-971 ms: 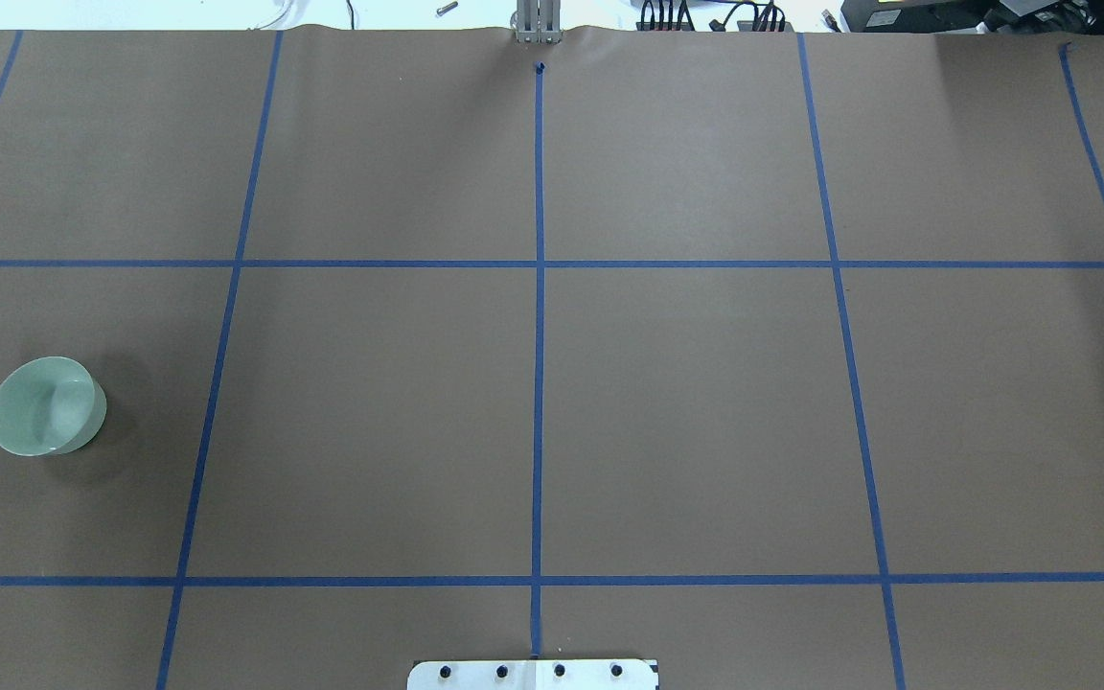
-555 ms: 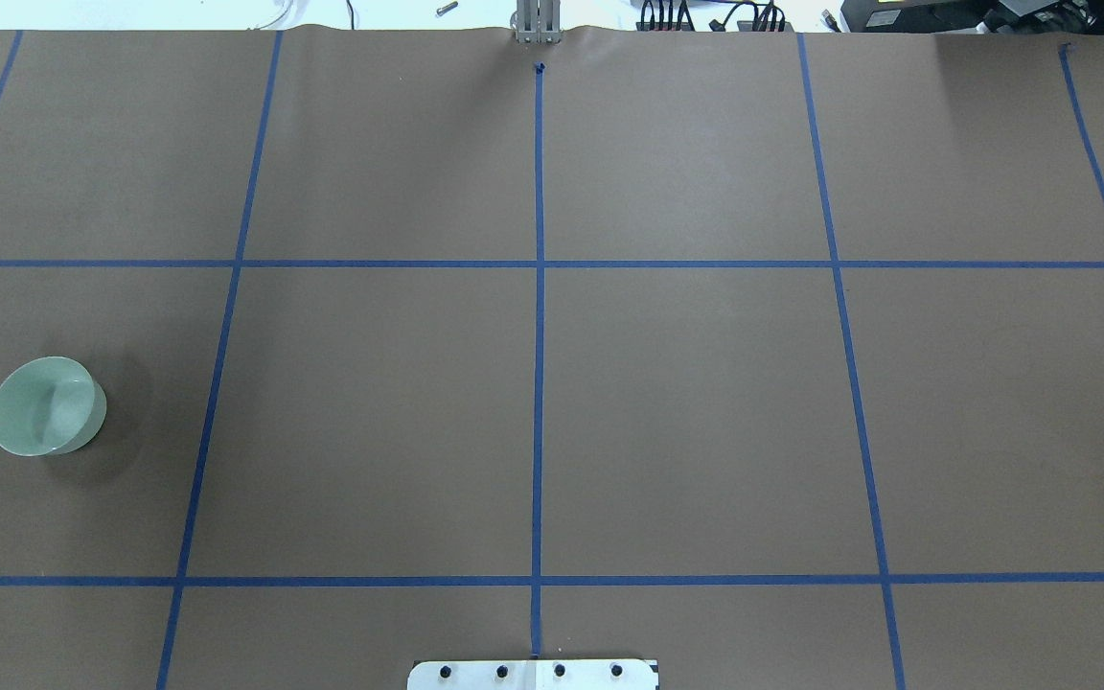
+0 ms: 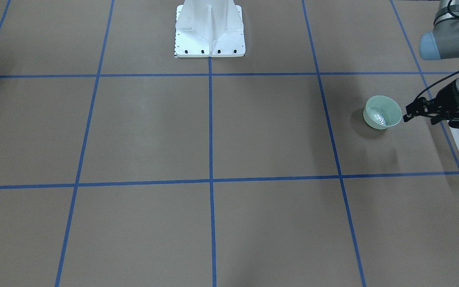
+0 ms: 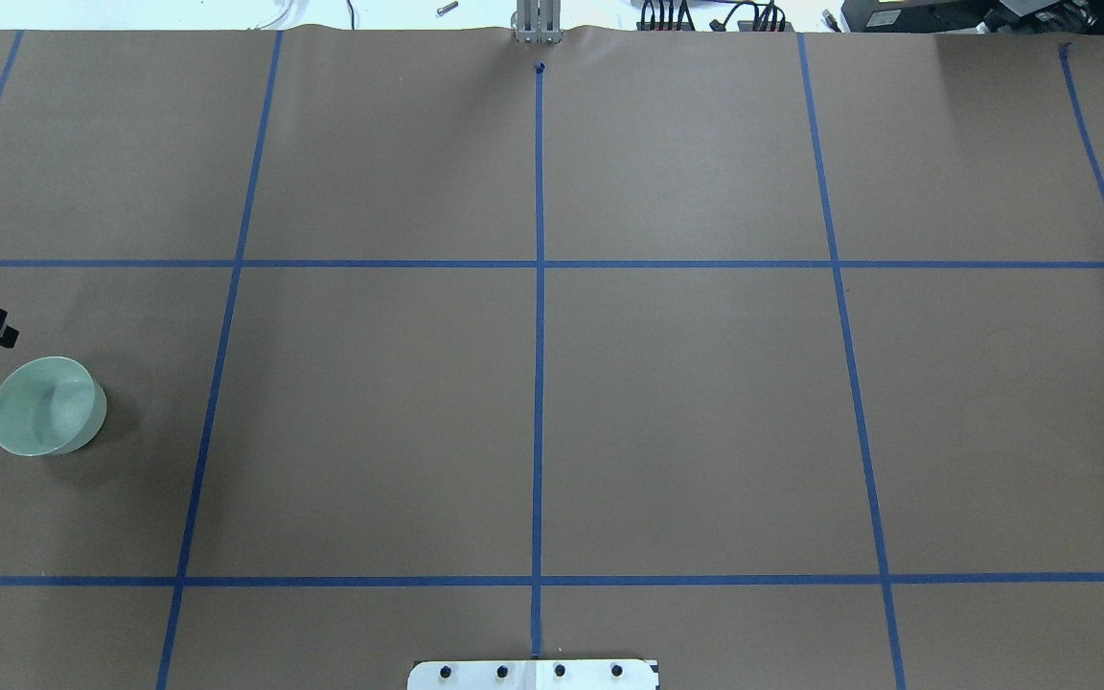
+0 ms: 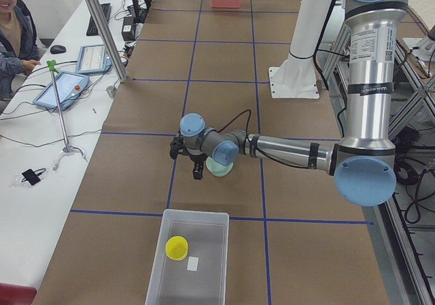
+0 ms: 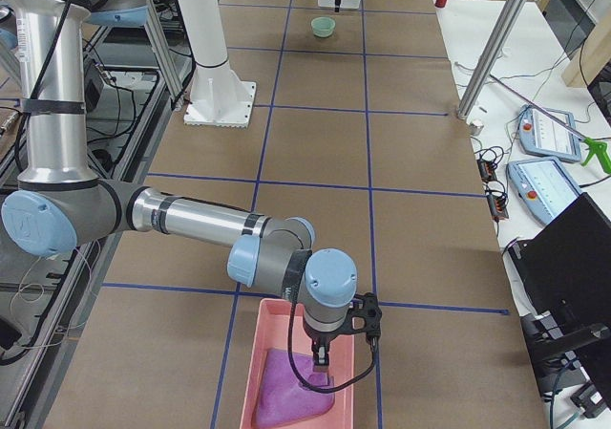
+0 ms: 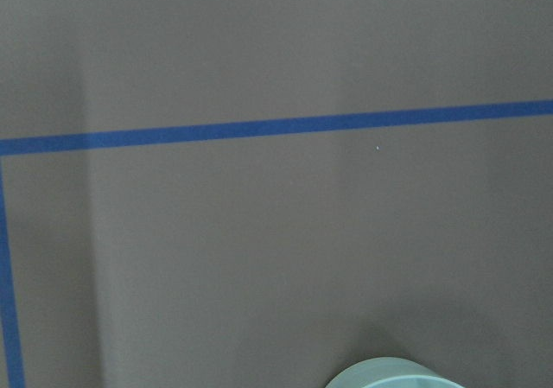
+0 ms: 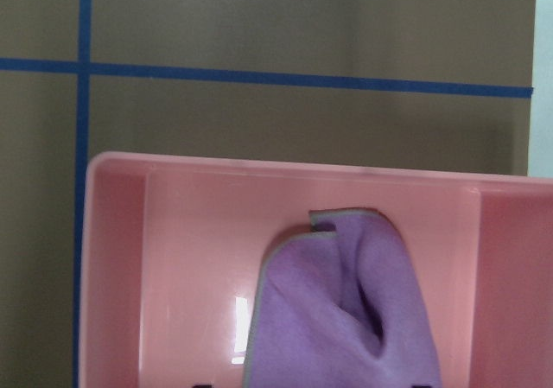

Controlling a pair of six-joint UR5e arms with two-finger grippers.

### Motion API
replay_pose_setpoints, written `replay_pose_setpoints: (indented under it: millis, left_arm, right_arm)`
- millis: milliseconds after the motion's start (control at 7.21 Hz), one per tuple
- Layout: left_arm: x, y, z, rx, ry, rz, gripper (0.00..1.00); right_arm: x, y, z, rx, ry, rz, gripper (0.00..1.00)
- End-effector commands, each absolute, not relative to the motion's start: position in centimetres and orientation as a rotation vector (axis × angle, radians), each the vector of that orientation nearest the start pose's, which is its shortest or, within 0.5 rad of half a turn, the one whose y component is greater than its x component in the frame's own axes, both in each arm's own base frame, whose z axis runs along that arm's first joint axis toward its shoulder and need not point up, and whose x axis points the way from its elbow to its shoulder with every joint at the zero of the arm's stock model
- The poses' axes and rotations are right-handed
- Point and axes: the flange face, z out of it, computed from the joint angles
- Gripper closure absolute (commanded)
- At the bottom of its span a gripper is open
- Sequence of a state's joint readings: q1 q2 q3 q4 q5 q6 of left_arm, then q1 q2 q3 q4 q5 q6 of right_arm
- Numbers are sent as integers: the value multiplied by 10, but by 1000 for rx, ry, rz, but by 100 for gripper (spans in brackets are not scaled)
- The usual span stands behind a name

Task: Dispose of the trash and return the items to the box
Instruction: 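Reach the left gripper to the green bowl rim and grasp it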

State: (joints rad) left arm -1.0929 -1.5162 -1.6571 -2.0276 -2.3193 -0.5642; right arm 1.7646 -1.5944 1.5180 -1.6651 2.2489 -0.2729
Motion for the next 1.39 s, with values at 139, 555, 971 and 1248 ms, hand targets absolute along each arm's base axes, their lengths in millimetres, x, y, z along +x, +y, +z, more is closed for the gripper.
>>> replay_pose_setpoints:
  millis: [139,555,971,1248]
  left_arm:
    - [205,-437,615,35,882,124,3]
    - [204,-420,628,31,878,137,99]
    - [205,-421,614,35,904,146,100]
    - [192,-420,586,-9,1032,174,100]
  right_arm:
    - [130,-465,671,18,-736,3,0]
    - [120,-469,661,19,-747,9,0]
    - [118,-468,660,18,-752,6,0]
    - [116,-470,653,20,-751,13,0]
